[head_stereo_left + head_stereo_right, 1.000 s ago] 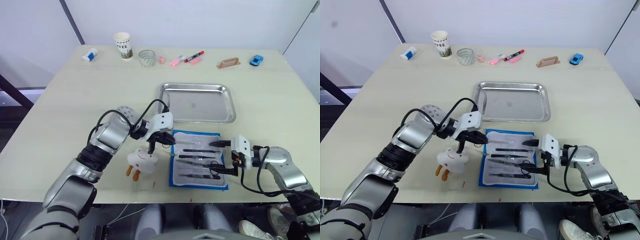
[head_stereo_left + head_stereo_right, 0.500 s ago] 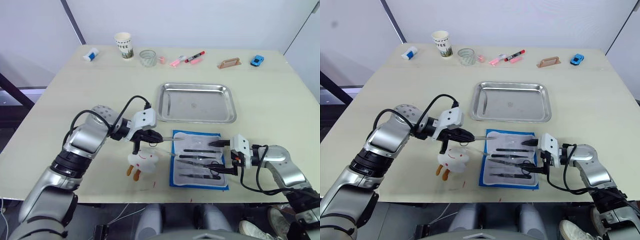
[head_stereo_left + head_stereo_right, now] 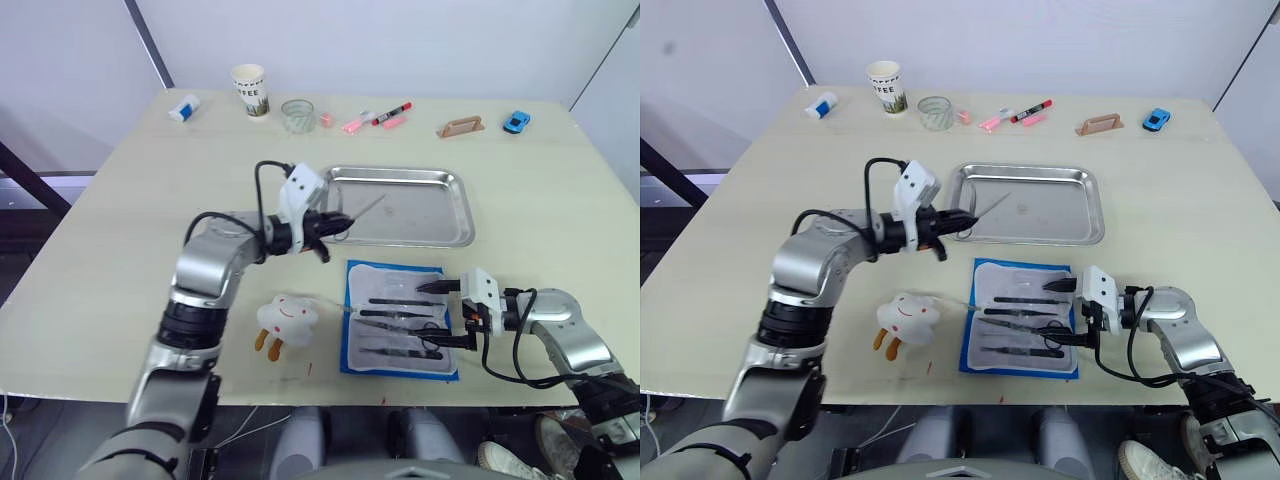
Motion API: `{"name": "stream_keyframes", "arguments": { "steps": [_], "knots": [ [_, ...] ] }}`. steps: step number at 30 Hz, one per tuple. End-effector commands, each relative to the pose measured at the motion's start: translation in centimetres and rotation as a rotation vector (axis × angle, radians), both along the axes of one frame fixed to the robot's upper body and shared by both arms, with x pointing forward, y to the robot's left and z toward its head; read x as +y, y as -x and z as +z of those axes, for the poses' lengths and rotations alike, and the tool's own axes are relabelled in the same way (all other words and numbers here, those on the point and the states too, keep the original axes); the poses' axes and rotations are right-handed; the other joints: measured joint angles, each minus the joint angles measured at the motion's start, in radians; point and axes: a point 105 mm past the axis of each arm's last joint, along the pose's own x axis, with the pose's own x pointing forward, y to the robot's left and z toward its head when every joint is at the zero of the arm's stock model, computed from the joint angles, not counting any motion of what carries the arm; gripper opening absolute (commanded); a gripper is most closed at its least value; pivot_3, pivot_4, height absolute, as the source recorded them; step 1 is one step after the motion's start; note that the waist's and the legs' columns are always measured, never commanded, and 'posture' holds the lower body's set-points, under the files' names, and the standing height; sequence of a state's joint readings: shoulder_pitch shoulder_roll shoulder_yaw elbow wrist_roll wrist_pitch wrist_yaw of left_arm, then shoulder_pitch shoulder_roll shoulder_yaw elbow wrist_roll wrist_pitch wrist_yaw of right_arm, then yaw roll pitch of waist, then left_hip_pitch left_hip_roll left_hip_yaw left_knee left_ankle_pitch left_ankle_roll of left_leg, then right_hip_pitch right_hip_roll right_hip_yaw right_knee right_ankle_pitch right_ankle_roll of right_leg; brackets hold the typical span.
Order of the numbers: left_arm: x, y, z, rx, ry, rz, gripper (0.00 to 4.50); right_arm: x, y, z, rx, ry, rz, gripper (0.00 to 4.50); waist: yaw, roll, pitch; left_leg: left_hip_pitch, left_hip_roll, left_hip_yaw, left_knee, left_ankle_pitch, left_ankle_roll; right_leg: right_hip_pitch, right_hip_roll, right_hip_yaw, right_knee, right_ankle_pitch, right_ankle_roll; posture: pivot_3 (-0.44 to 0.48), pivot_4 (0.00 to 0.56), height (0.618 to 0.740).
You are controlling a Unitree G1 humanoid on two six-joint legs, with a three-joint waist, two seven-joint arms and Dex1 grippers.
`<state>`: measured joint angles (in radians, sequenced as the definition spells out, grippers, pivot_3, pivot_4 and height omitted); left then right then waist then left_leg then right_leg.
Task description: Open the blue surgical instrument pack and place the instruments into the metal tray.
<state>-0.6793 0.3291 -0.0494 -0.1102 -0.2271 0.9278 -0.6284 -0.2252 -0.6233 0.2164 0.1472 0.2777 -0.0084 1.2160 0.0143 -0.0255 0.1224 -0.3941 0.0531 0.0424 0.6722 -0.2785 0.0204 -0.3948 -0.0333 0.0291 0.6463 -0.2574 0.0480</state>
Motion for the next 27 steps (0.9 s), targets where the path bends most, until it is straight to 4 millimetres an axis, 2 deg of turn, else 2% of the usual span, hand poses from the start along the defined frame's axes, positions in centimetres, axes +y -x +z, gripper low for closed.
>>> {"name": "stream_keyframes", "arguments": {
  "steps": [1,6,12,16,27],
  "knots": [
    [-0.1,-1.6,1.9,-0.061,0.041,0.181,0.11,-1.1,1.0,-2.5,0.086,0.099,-0.016,4.5,0.0,0.0,0.0,0.0,0.0,0.0,0.0,0.0,0.0,0.0,0.0,0.0,0.0,0.0,0.0,0.0,0.15,0.74],
    [-1.5,-3.2,1.8,-0.045,0.064,0.344,0.11,-1.0,1.0,-2.4,0.088,0.097,-0.013,4.5,0.001,0.0,0.0,0.0,-0.001,-0.001,0.0,0.0,0.0,0.0,-0.001,0.0,0.0,0.0,0.0,0.0,0.15,0.74],
    [-3.0,-4.8,0.3,0.021,0.118,0.484,0.11,-0.6,1.1,-2.4,0.092,0.095,-0.004,4.5,0.0,0.0,0.0,0.0,-0.001,-0.001,0.0,0.0,0.0,0.001,-0.001,0.0,0.0,0.0,0.0,0.0,0.15,0.74],
    [-4.0,-5.2,-0.6,0.053,0.121,0.486,0.11,-0.6,1.2,-2.4,0.094,0.095,-0.004,4.5,0.0,0.0,0.0,0.0,-0.002,-0.001,-0.001,0.0,-0.001,0.0,-0.001,0.0,-0.001,0.0,0.0,0.0,0.15,0.74],
    [-4.2,-6.2,-3.0,0.095,0.077,0.574,0.11,-0.6,1.4,-2.4,0.095,0.094,-0.012,4.5,0.001,0.0,0.0,0.0,-0.002,-0.001,-0.001,0.002,-0.004,0.0,-0.001,0.0,-0.001,0.0,0.0,0.0,0.15,0.74]
  ]
}}
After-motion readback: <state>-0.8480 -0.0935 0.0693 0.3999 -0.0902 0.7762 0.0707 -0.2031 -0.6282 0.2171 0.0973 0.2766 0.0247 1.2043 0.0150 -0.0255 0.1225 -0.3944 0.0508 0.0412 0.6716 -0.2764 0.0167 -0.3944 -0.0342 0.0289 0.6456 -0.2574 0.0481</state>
